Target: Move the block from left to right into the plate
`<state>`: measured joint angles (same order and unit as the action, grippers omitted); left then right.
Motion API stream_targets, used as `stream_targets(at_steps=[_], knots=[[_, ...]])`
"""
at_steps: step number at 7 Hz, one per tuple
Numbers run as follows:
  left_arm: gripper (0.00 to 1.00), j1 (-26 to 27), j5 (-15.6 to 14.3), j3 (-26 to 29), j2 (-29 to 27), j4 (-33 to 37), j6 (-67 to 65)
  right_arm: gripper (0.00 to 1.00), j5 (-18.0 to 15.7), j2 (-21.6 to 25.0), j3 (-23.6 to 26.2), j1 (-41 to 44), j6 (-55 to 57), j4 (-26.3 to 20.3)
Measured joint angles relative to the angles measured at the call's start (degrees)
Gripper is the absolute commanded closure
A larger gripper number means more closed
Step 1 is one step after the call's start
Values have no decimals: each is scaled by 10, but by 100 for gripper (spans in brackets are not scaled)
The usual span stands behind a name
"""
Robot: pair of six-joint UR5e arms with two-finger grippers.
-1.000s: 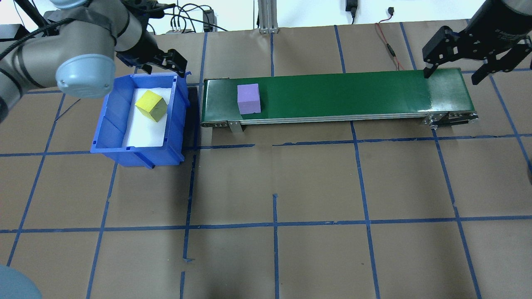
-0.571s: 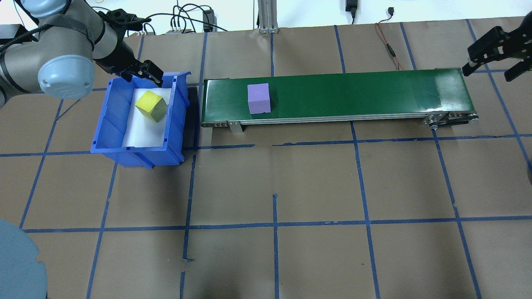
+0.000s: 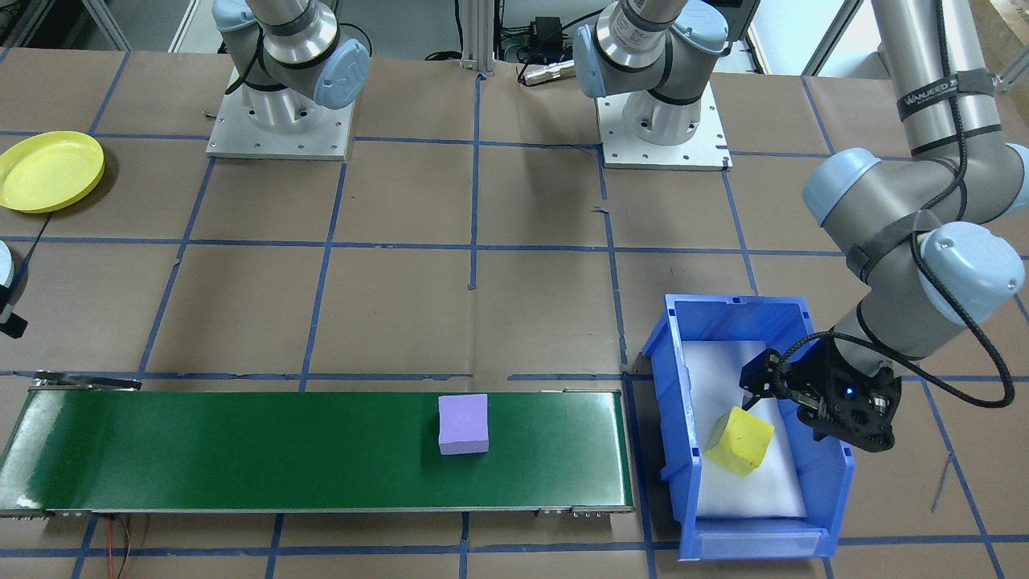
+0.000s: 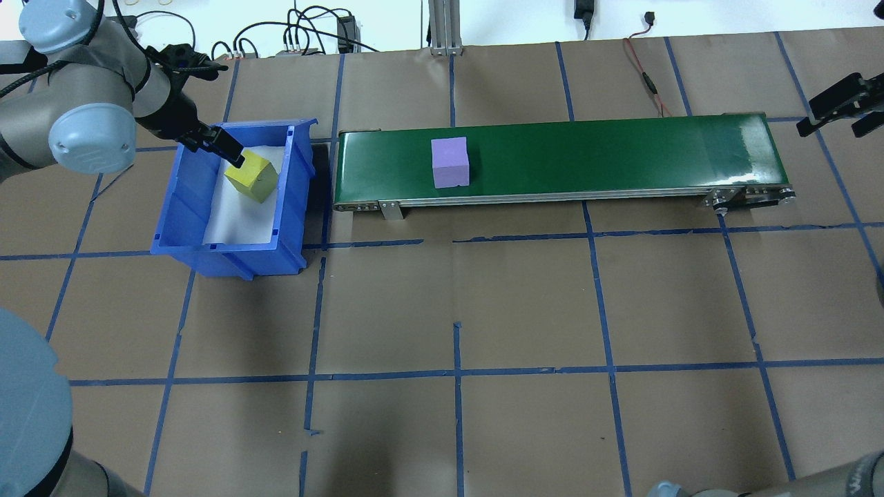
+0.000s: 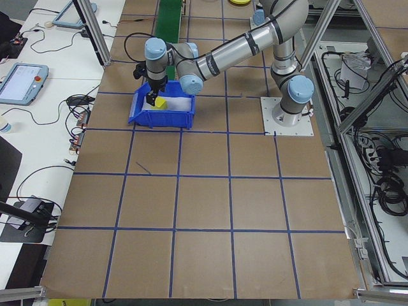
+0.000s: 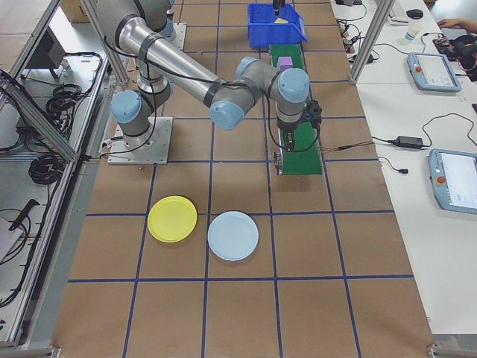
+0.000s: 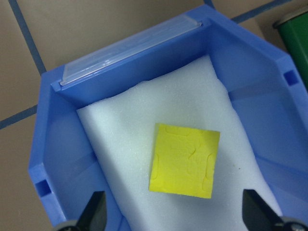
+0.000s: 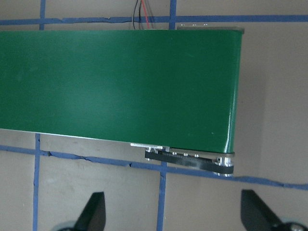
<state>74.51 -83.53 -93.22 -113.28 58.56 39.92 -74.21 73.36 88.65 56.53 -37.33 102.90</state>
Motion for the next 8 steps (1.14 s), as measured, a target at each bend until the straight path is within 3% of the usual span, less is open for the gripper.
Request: stream_targets(at_steps=[5, 8], knots=[[3, 1, 12, 0, -35, -19, 25, 0, 170, -94, 6, 1, 69, 80], [3, 7, 23, 0, -39, -19, 28, 0, 192, -108, 11, 14, 66, 111]])
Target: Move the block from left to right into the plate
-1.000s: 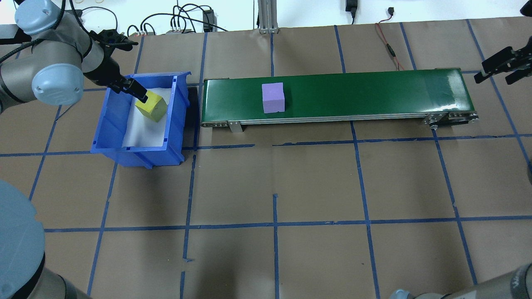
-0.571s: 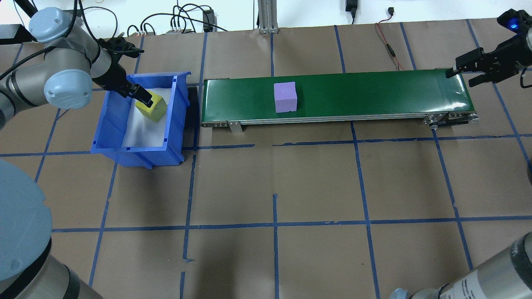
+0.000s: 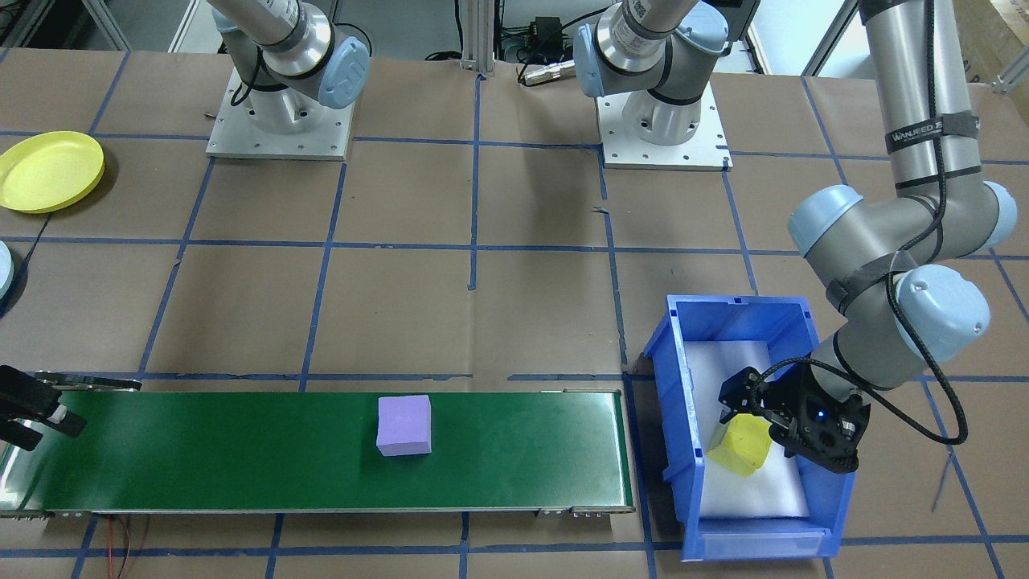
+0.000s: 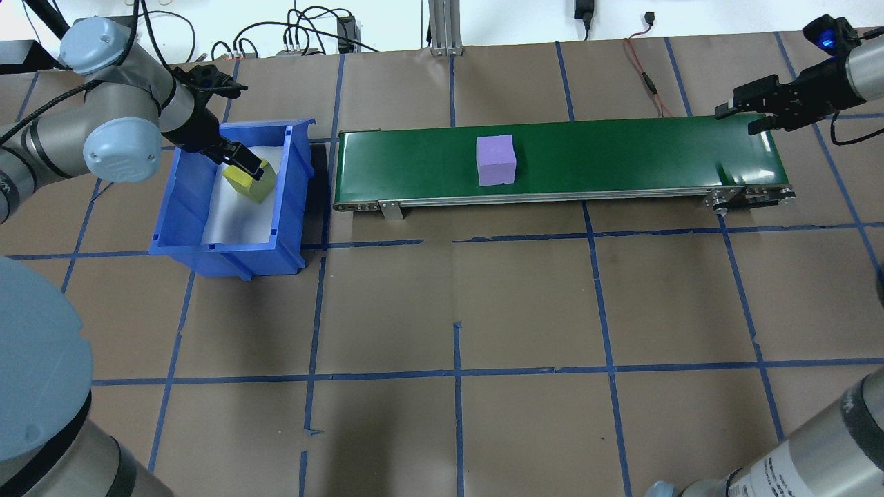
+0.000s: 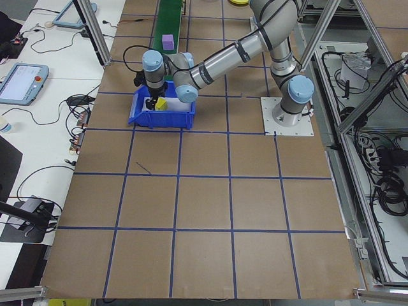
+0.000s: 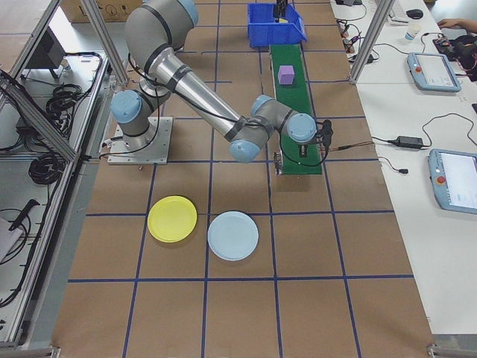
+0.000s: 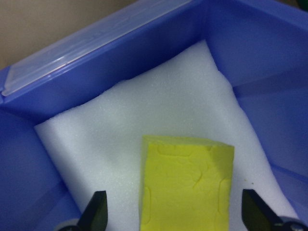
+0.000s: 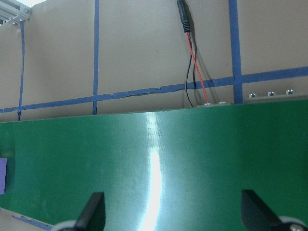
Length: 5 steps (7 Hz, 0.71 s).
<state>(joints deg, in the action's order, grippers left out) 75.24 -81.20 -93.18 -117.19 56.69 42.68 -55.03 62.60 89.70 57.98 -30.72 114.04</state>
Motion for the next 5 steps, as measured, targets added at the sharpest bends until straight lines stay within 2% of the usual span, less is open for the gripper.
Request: stream_targets(at_steps=[2, 3, 4, 5], knots=[[4, 1, 0, 0, -3, 0, 5, 0, 1, -5, 7, 4, -2, 12], [30, 2, 0, 0, -8, 0, 7, 0, 1, -5, 11, 4, -2, 14], [50, 2, 0, -2, -10, 0, 11, 0, 3, -5, 13, 5, -1, 14], [62, 2, 0, -5, -11, 0, 16, 0, 12, -7, 14, 5, -2, 15]])
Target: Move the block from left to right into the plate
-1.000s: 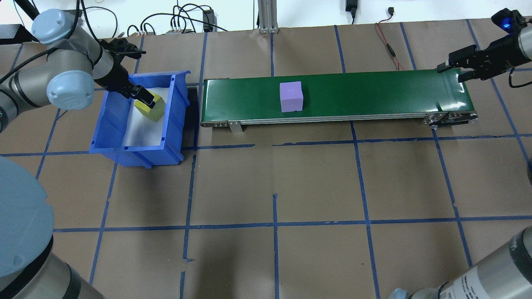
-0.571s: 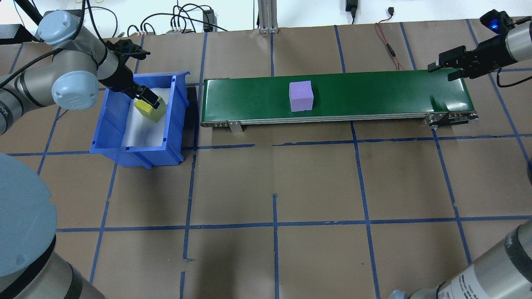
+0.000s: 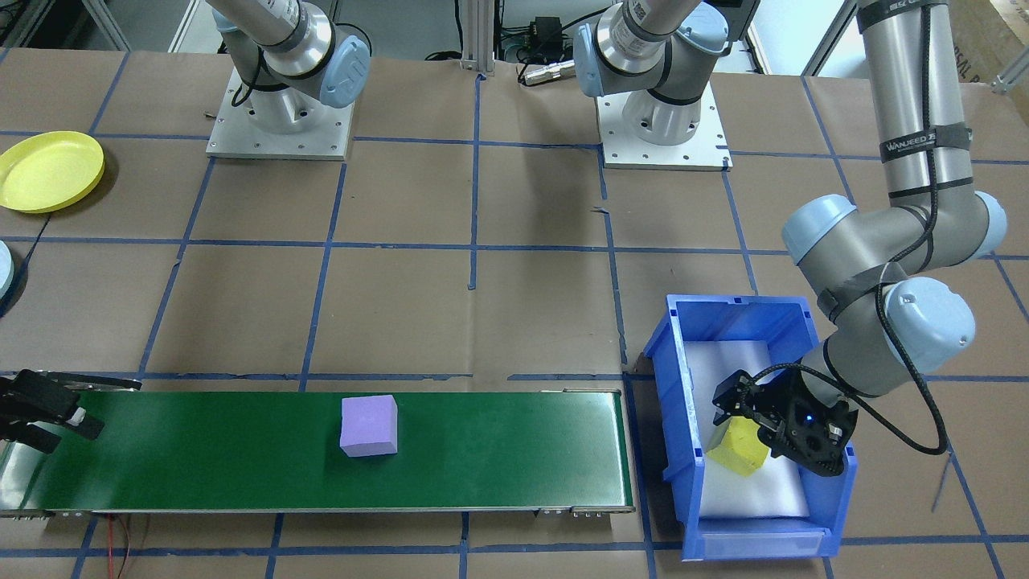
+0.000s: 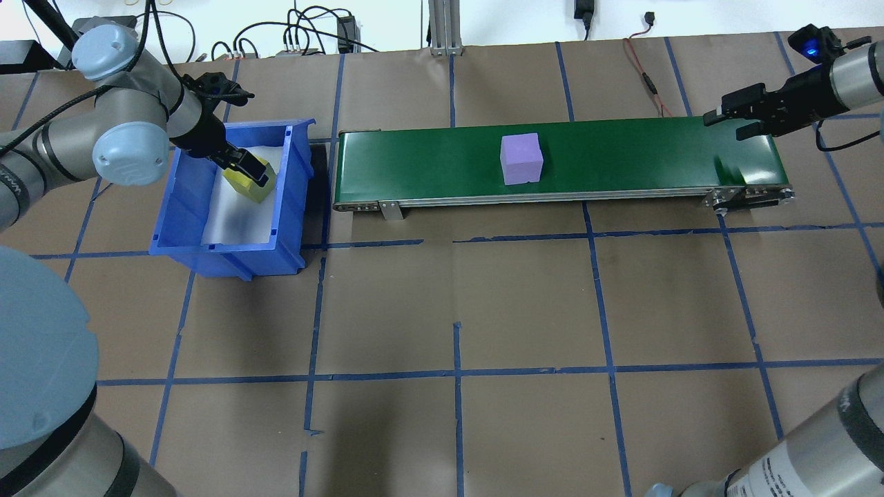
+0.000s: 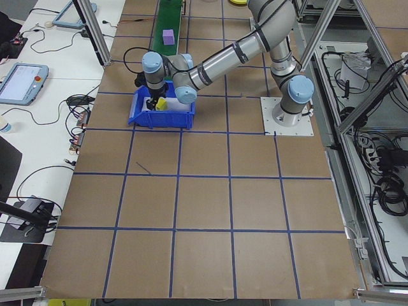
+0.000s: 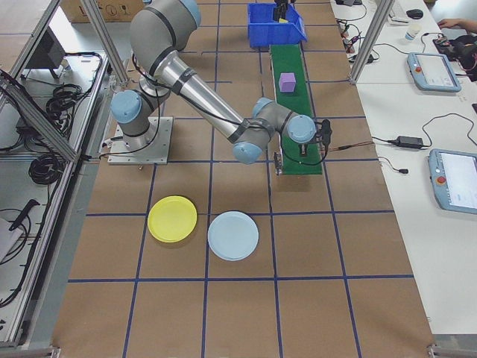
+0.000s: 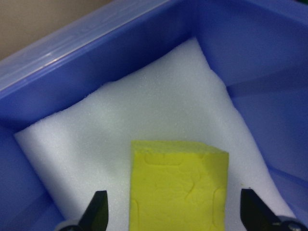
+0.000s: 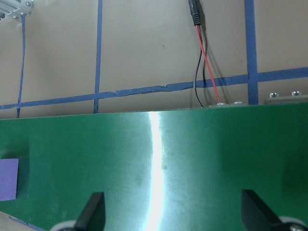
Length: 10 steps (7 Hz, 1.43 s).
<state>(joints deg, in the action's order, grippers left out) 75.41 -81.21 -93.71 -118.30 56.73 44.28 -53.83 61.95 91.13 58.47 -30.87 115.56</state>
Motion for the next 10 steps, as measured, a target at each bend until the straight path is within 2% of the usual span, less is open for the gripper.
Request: stream_targets(at_steps=[2, 3, 6, 8, 10], knots=[[64, 3, -1, -3, 10, -1, -7, 0, 18, -3, 1, 10, 0, 5], [64, 15, -3, 1, 34, -2, -29, 0, 20, -2, 2, 21, 6, 6], [64, 62, -8, 5, 145, 14, -86, 0, 19, 2, 2, 50, 68, 6], [64, 86, -3, 5, 158, 15, -134, 0, 19, 3, 2, 62, 100, 7], [64, 142, -1, 4, 131, -3, -245, 0, 18, 3, 3, 71, 109, 7]])
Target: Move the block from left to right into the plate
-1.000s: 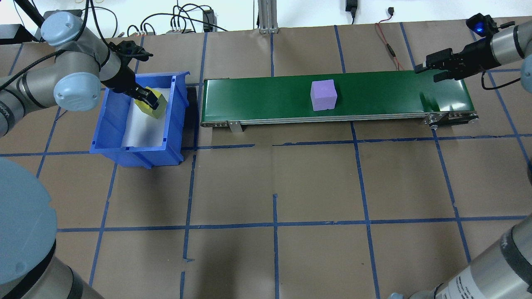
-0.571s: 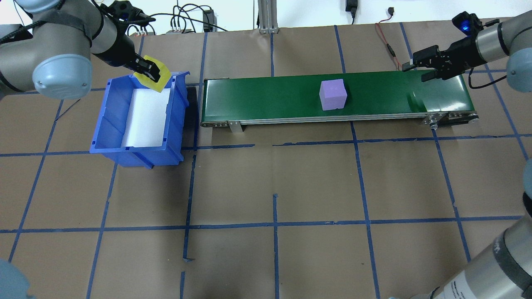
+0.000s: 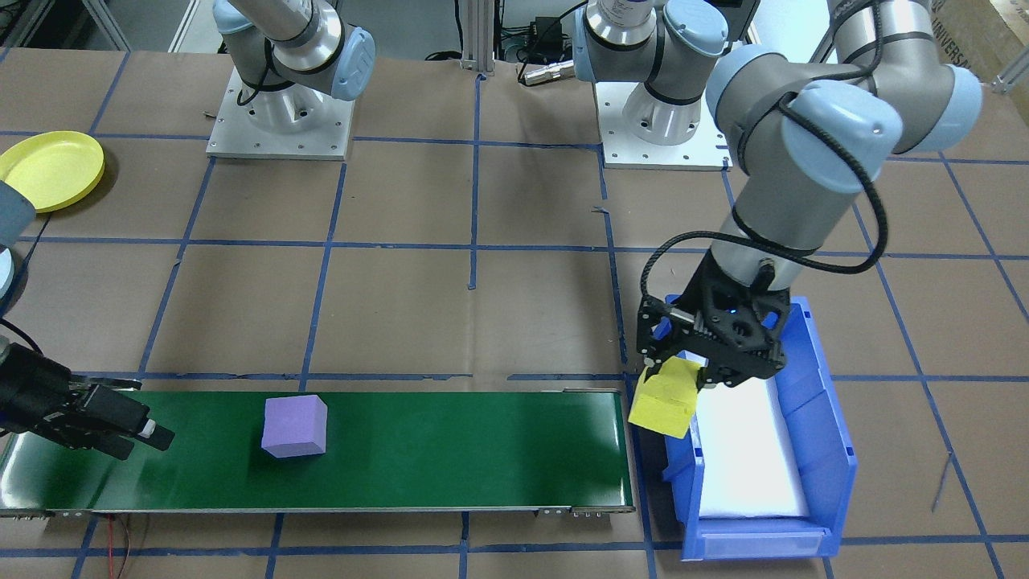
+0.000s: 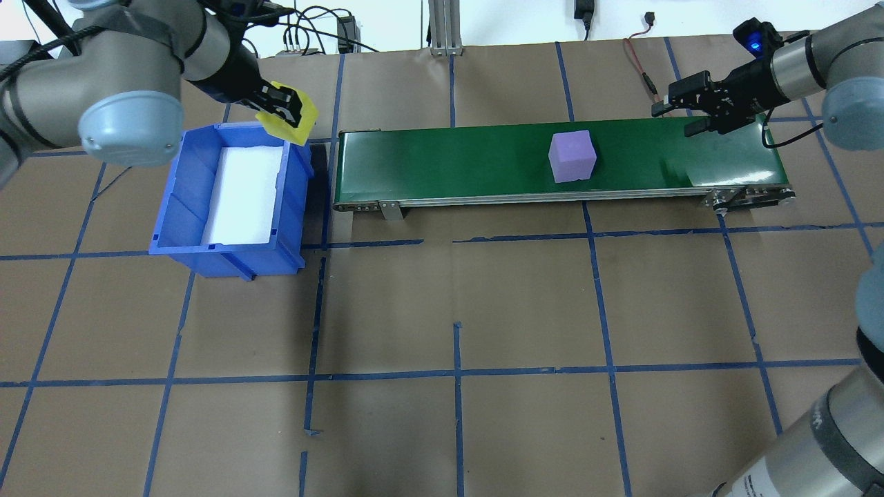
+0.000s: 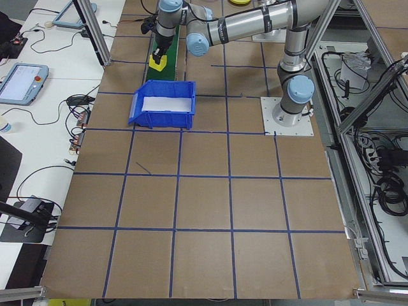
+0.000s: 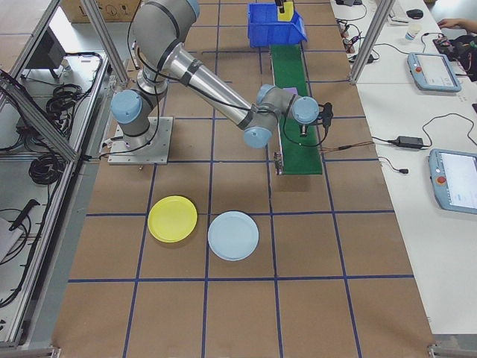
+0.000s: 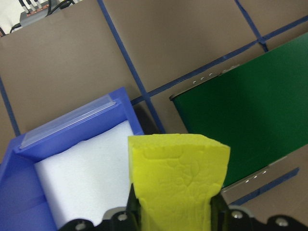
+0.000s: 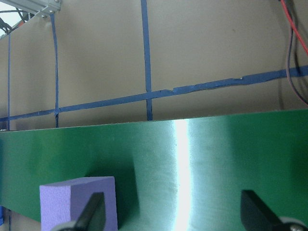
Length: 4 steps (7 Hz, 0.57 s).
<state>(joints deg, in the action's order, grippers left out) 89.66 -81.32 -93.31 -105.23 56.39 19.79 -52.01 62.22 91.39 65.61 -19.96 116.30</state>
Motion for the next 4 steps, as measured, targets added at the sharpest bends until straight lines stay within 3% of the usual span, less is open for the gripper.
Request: stream_targets(at_steps=[2, 3, 4], knots=[[64, 44, 0, -4, -38, -29, -79, 0, -3, 0, 4, 18, 6, 4], [48, 55, 1, -7, -50, -33, -94, 0, -4, 0, 8, 24, 7, 8], [0, 60, 0, -8, -58, -36, -99, 0, -4, 0, 14, 29, 9, 14]])
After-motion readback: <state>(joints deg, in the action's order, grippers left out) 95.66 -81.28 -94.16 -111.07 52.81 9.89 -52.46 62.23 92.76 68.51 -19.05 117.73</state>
